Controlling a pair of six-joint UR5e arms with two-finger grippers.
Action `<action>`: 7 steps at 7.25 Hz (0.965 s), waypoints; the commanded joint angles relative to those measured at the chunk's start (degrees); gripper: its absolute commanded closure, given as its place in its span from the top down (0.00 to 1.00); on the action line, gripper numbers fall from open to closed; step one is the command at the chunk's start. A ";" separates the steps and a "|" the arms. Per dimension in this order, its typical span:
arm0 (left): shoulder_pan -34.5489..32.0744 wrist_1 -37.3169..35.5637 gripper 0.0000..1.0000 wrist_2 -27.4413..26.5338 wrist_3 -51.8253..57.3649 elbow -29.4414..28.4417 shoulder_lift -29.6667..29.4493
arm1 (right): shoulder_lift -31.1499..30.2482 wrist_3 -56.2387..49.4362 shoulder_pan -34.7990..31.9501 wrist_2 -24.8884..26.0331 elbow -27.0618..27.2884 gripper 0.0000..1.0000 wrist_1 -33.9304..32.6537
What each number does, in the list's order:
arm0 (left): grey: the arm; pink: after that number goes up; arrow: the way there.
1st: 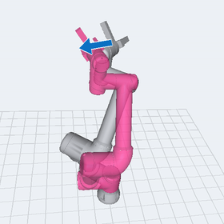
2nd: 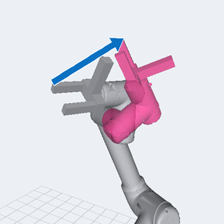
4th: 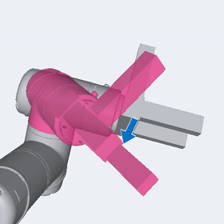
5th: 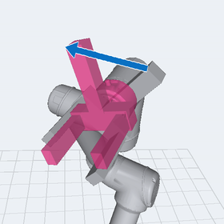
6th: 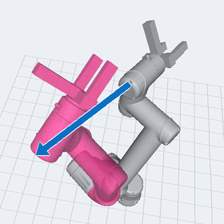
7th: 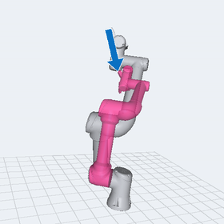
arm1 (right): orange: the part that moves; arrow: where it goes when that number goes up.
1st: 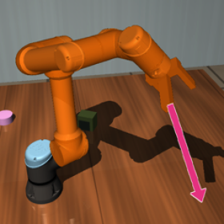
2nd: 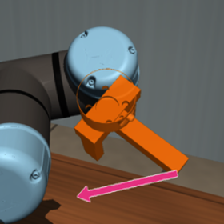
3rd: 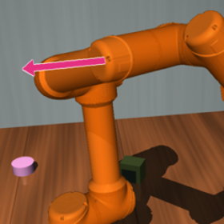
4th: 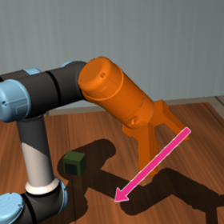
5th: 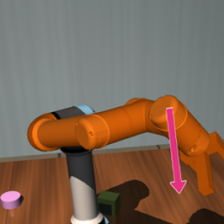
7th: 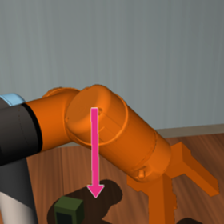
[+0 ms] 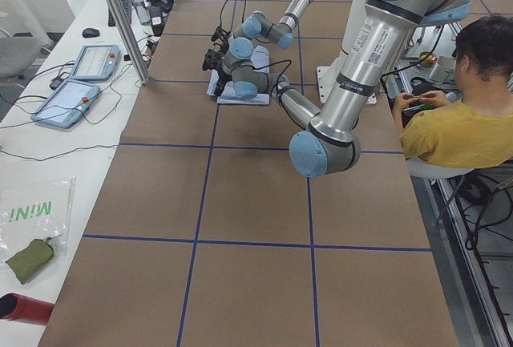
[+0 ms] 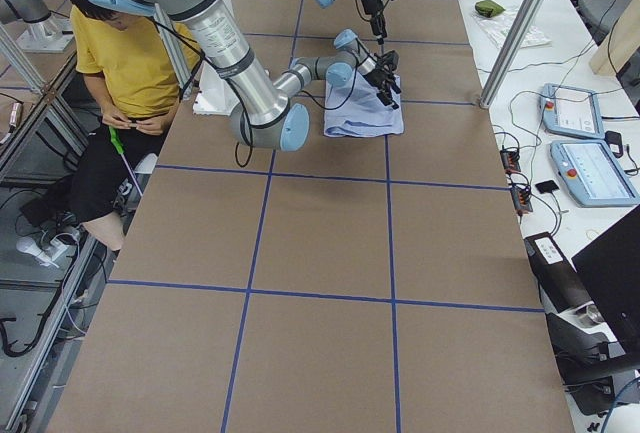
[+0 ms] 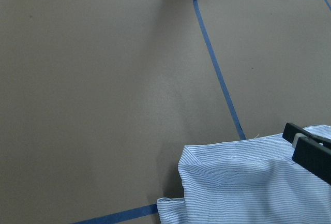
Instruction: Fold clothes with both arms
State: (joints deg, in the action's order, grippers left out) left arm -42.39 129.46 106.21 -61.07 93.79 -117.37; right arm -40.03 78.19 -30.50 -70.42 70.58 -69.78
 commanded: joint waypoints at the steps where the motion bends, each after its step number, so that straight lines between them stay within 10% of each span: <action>1: -0.58 -2.09 1.00 3.72 0.33 8.03 5.62 | -0.83 0.20 -4.02 -12.49 5.15 1.00 -2.88; 5: -4.17 -27.10 1.00 3.83 18.44 32.56 17.06 | -18.81 -24.47 -17.96 -34.09 38.51 1.00 -32.12; 7: -11.53 -30.66 1.00 4.53 36.62 34.01 21.45 | -31.01 -45.82 -28.76 -41.69 44.10 1.00 -33.76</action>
State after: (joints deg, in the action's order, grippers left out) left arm -49.42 101.36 110.19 -35.66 126.54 -98.80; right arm -63.42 46.00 -52.27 -106.96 110.86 -102.04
